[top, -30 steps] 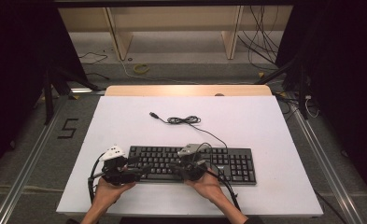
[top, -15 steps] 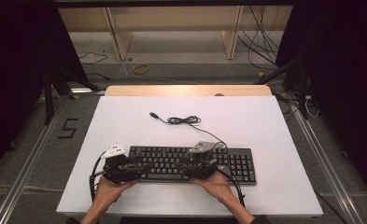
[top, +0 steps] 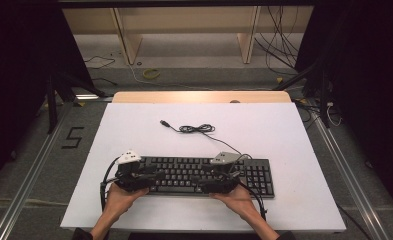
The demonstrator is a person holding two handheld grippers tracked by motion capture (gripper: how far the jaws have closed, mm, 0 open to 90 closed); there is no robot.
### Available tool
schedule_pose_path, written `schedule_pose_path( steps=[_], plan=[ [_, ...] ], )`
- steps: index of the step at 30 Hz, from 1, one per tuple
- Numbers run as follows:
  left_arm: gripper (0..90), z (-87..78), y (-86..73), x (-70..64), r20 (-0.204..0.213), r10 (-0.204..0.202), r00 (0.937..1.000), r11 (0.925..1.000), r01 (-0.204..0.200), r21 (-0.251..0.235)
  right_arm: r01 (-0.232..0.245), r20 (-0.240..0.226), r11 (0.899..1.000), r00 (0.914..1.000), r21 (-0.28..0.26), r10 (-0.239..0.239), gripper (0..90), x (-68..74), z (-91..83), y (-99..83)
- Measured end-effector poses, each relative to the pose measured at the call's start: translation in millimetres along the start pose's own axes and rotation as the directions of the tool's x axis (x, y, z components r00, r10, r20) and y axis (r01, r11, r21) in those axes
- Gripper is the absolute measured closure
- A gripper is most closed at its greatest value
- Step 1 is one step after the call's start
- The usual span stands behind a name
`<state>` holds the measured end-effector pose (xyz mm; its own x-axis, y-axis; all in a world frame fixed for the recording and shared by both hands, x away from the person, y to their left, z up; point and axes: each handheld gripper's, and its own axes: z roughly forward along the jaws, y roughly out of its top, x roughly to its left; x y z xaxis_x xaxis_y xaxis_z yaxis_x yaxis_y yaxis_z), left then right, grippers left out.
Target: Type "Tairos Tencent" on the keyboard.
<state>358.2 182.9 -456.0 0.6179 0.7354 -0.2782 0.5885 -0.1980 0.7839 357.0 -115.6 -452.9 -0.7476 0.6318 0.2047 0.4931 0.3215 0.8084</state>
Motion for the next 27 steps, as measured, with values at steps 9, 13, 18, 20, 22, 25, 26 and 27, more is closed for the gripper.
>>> schedule_pose_path(
  steps=[9, 13, 18, 20, 22, 25, 26, 27],
  plan=[
    [67.0, 9.2, 5.3, 0.7, 0.005, 0.014, 0.9999, 0.9993, -0.014, 0.034, 0.0, 0.009, 1.0, 1.0, -0.028, 0.0, 39.1, -4.7, -12.9, -5.5],
    [73.6, 14.1, 7.0, 0.5, -0.003, 0.027, 0.9996, 0.998, -0.027, 0.058, 0.0, 0.013, 1.0, 0.9999, -0.031, 0.0, 36.8, -5.4, -16.6, -7.3],
    [81.5, 25.5, 10.3, 0.3, -0.012, 0.044, 0.999, 0.9946, -0.043, 0.094, 0.004, 0.014, 0.999, 0.9999, -0.032, -0.003, 35.6, -4.7, -18.9, -9.3],
    [83.6, 30.2, 11.4, -0.9, -0.018, 0.061, 0.998, 0.9923, -0.059, 0.109, 0.005, 0.016, 0.999, 0.9999, -0.035, -0.005, 35.4, -4.5, -19.9, -9.8],
    [84.8, 32.9, 11.9, -1.8, -0.018, 0.069, 0.9974, 0.991, -0.067, 0.116, 0.004, 0.015, 0.999, 0.9999, -0.039, -0.004, 35.2, -4.4, -21.3, -10.3],
    [86.5, 36.3, 12.6, -2.1, -0.021, 0.069, 0.9974, 0.9905, -0.066, 0.12, 0.004, 0.016, 0.999, 0.9999, -0.04, -0.003, 35.0, -4.6, -23.2, -11.1],
    [87.0, 37.1, 13.1, -1.7, -0.021, 0.073, 0.9971, 0.9899, -0.07, 0.123, 0.006, 0.016, 0.999, 0.9999, -0.039, -0.005, 34.9, -4.7, -23.8, -11.5],
    [87.7, 38.0, 13.4, -1.8, -0.021, 0.07, 0.9973, 0.9903, -0.067, 0.121, 0.005, 0.017, 0.999, 0.9999, -0.041, -0.004, 34.9, -4.6, -24.2, -11.8]
  ],
)
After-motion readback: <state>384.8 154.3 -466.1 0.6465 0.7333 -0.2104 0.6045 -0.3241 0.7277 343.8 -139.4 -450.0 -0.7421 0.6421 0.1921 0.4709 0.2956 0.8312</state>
